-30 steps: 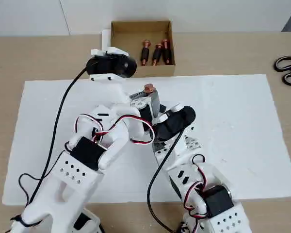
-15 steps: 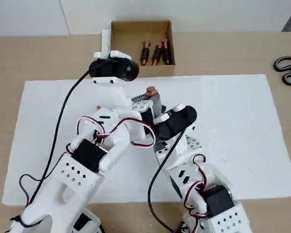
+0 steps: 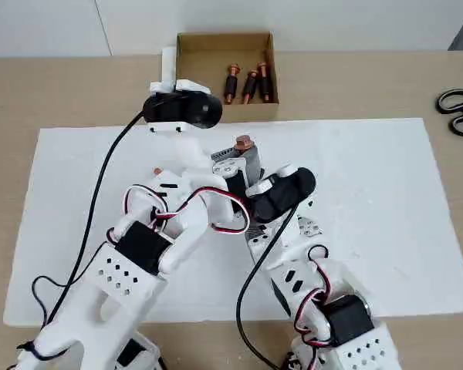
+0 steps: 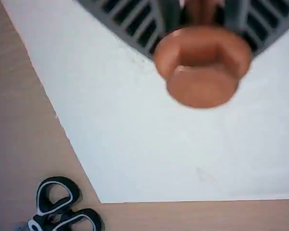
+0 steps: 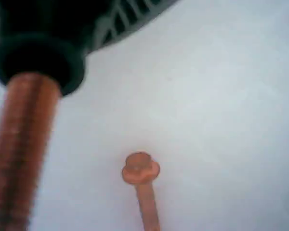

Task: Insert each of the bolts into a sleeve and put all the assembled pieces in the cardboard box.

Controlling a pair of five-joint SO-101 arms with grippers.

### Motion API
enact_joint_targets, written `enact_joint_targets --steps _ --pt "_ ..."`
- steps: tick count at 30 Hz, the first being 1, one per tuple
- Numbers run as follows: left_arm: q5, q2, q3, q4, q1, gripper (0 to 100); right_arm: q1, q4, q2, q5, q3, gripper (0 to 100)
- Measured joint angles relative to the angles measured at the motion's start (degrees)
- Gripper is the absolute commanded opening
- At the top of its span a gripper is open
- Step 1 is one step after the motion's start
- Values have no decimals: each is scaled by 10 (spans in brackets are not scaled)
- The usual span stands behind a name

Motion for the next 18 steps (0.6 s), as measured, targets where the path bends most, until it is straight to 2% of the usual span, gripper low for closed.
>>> enact_joint_targets --steps 18 --pt "-3 0 0 31 18 6 -1 0 -7 -1 1 4"
